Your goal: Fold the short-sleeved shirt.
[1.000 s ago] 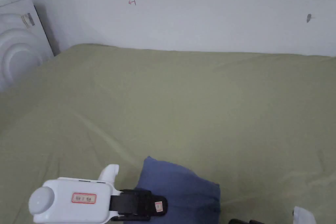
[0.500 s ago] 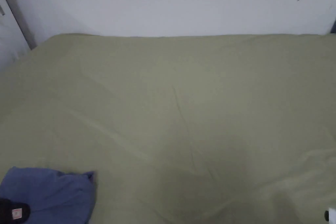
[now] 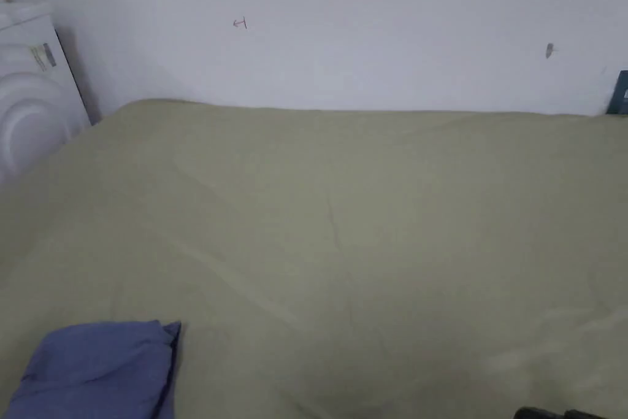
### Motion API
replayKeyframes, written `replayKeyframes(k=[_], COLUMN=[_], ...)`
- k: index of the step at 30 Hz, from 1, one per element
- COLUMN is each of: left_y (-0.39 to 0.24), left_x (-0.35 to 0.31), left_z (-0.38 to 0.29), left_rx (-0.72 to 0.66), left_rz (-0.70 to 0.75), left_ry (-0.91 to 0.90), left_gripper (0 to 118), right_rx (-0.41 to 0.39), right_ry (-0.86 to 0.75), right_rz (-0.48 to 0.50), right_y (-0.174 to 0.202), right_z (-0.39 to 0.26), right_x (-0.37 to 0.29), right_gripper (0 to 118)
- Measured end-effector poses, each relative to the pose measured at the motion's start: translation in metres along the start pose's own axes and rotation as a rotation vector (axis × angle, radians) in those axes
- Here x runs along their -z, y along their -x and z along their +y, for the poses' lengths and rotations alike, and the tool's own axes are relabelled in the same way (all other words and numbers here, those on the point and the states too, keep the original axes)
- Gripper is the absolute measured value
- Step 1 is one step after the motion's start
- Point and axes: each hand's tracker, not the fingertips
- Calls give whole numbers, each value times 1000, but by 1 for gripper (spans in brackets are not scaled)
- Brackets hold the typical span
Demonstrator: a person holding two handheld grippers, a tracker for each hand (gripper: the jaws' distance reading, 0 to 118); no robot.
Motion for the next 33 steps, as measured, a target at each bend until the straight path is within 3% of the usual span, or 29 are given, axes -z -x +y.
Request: replayKeyframes(k=[1, 4, 6, 7, 8, 12, 15, 17, 25, 27, 28, 29, 30, 31, 32, 33], left_y=[-18, -103, -151, -179, -209, -317, -379, -410, -434, -429, -427, -431, -430, -430, -429, -430], left_x=[-10, -40, -48, -50, -54, -56, -47, -42, -31, -26, -25, -28, -28, -28, -28, -30], left_z=[3, 5, 2, -2, -7, -17, -28, -33, -83, -92, -95, -95, -96, -95, -96, -97], left_rx=[30, 83, 77, 80, 62, 145, 202, 232, 178, 181, 177, 168, 157, 141, 136, 127], left_rz=[20, -82, -216, -262, -254, -278, -156, -158, -36, -26, -26, -25, -31, -34, -46, -54], left_ry=[-32, -222, -290, -344, -423, -560, -600, -587, -641, -621, -638, -640, -638, -636, -639, -685], left_gripper=[80, 37, 29, 8, 0, 0, 0, 0, 0, 18, 37, 46, 46, 77, 105, 118], right_rx=[-37, -157, -232, -244, -295, -391, -392, -422, -442, -419, -419, -420, -416, -407, -399, -399], right_ry=[-15, -96, -165, -197, -210, -316, -407, -451, -478, -459, -458, -463, -462, -454, -464, -484], right_rz=[-34, -153, -239, -280, -360, -676, -742, -808, -913, -892, -899, -900, -890, -888, -892, -884], right_y=[2, 11, 17, 22, 30, 57, 64, 68, 63, 62, 62, 62, 62, 61, 61, 61], right_z=[8, 39, 57, 64, 70, 82, 83, 76, 28, 21, 18, 16, 16, 16, 14, 11], right_x=[-7, -35, -53, -60, -66, -78, -82, -82, -74, -71, -69, -69, -70, -68, -68, -70], right_gripper=[1, 1, 1, 1, 1, 1, 1, 1, 2, 11, 36, 47, 47, 85, 108, 114])
